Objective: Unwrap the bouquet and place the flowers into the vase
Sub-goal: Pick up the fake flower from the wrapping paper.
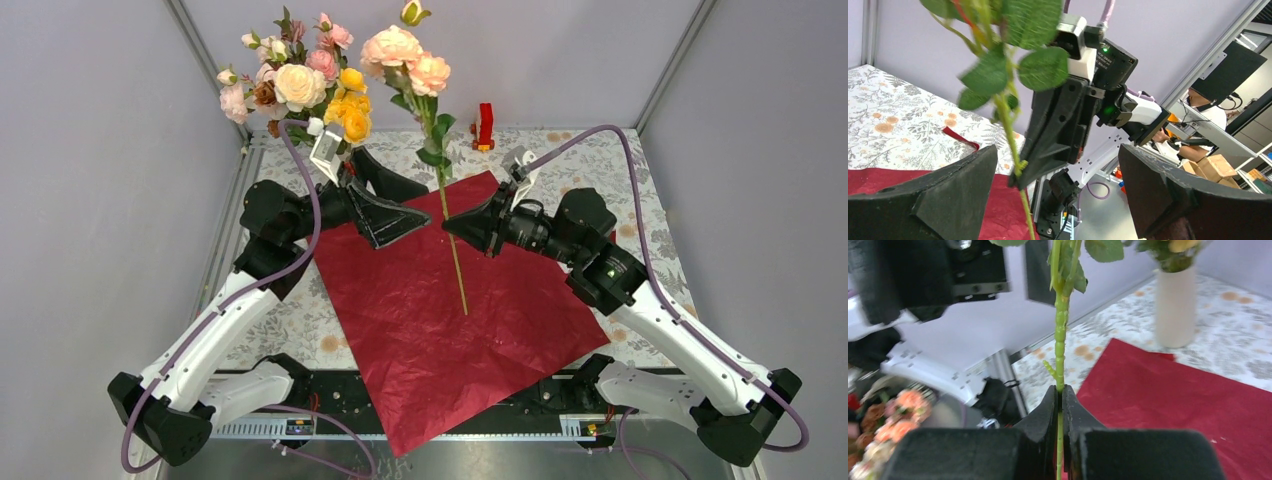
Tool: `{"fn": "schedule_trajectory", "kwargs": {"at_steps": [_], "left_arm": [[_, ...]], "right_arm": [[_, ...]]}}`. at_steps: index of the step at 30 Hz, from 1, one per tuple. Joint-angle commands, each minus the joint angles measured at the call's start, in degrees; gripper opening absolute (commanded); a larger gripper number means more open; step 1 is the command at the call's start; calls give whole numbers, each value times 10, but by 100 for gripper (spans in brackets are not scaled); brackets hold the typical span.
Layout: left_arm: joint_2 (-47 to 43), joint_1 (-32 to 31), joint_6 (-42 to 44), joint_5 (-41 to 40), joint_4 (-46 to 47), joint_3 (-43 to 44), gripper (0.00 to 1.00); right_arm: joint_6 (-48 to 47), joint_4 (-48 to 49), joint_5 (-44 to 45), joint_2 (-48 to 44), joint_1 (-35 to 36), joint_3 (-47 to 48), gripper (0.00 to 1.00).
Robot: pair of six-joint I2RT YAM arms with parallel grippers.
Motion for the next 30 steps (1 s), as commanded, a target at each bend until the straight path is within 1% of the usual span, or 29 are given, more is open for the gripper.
{"fn": "schedule_trajectory", "kwargs": {"at_steps": [1,5,7,9,12,17,22,25,30], "left_arm": [[-1,-5,-14,-42,26,17,99],[-10,-6,0,-73,-1,23,98],[-15,-5,0,-79,6,23,89],[-18,-5,-6,-82,16,24,76],[-22,-5,-8,-89,17,23,61],[-38,-5,3,-107,-1,15,51],[-47,-6,7,-115,-9,11,34],[-48,-5,7,-114,-10,12,26],[-48,-5,9,-112,-12,14,4]], "right_arm": [[24,39,-146,4,11,28,0],[30,25,-183,12,18,40,0],[26,7,-192,18,22,49,0],[23,-4,-196,24,26,53,0],[25,-5,-200,27,32,53,0],[24,-8,-196,28,34,51,0],[20,-20,-192,33,34,53,0],[19,-22,-189,35,34,53,0],[18,-22,-185,35,35,53,0]]}}
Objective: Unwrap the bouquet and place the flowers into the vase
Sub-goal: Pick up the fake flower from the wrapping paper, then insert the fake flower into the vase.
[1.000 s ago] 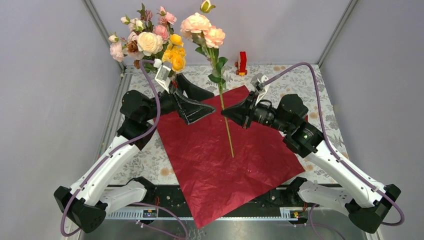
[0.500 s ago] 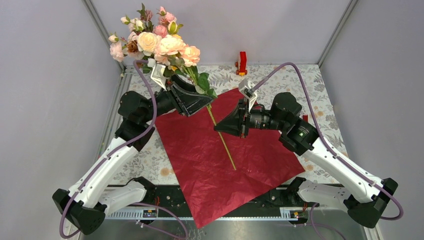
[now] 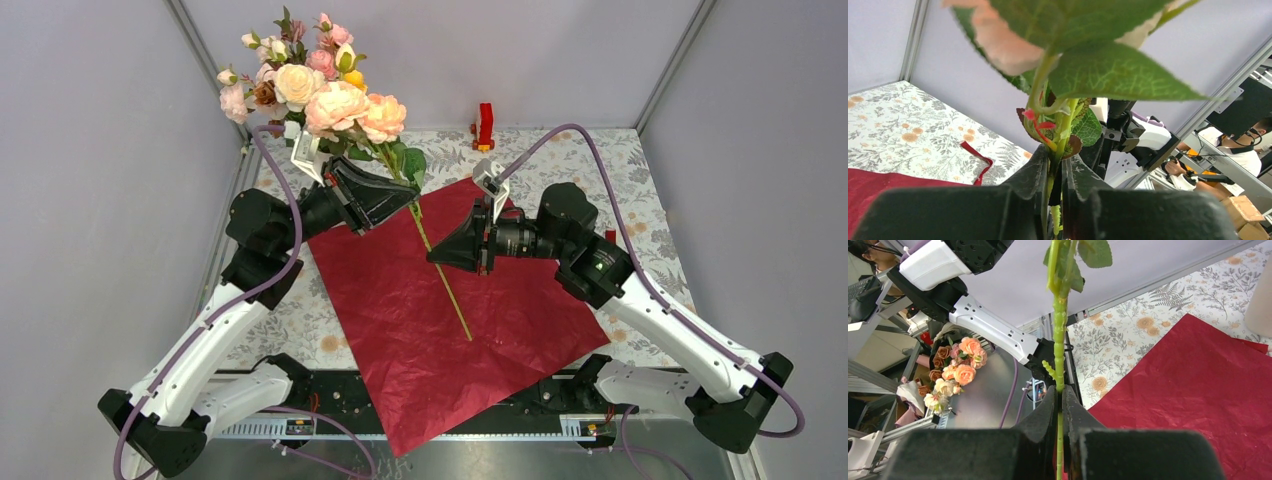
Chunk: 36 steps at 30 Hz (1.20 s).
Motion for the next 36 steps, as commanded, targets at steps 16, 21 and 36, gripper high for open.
{"fn": "schedule_trajectory", "kwargs": {"at_steps": [16,21,36], "left_arm": [[-28,23,120,-32,-84,50,0],[-37,101,200,-41,-172,86,0],[-30,302,344,-232,-83,40,0]], "right_arm": [[-14,-39,57,-27,8,19,72],[-32,-105,160,-35,7,21,79],[16,-176,248,-29,-208,-55,87]]}}
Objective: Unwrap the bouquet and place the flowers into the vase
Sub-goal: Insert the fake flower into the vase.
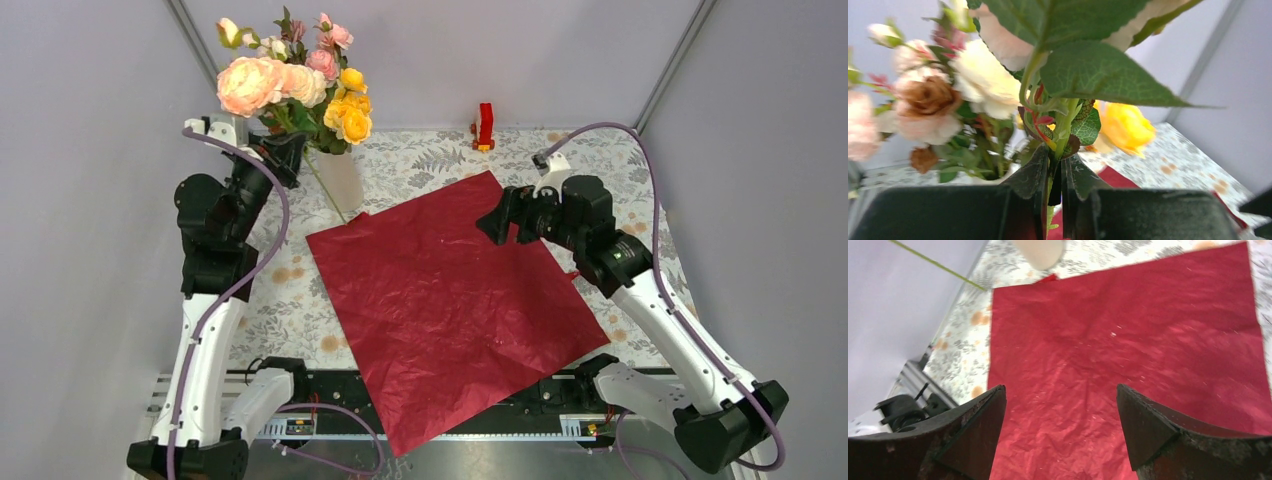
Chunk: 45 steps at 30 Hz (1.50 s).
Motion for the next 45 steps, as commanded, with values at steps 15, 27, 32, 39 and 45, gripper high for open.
{"fn": "schedule_trajectory", "kwargs": {"at_steps": [15,27,32,39,45], "left_arm": [[100,127,-112,-75,338,29,0],[155,126,-84,-48,352,75,0],[157,127,-66,-29,340,66,0],[153,127,-52,-24,350,21,0],[172,126,-70,-8,388,-16,0]], "right_arm": [[24,-2,-54,-47,-173,-84,87],[35,-2,-63,-50,-184,-90,86],[41,-2,-67,-43,-185,-93,86],[43,-2,-71,-49,-186,-96,85],[45,-1,-73,-54,-186,-100,85]]}}
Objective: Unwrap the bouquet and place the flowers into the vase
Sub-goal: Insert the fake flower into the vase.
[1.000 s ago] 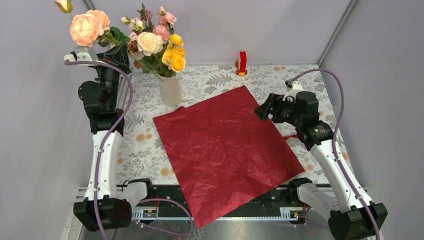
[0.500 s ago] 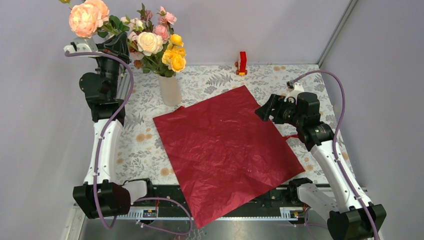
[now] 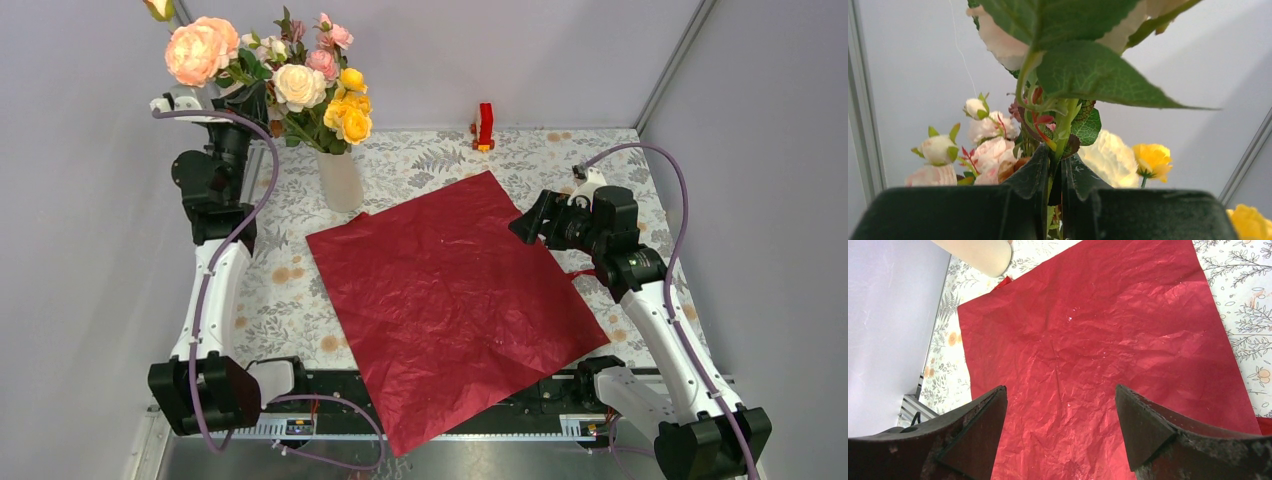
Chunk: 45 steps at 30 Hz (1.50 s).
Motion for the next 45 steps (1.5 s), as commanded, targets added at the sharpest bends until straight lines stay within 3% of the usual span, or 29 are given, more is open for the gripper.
{"fn": "schedule_trajectory", "kwargs": {"at_steps": [1,13,45], "left_arm": [[14,2,-9,23,67,-20,0],[55,-23,-8,27,92,-45,0],[173,-68,69,17,29,-58,0]], "right_arm": [[4,10,-10,-13,-4,-2,85],[7,10,-9,-19,-4,-9,86],[5,9,-16,-23,-4,-25,86]]}}
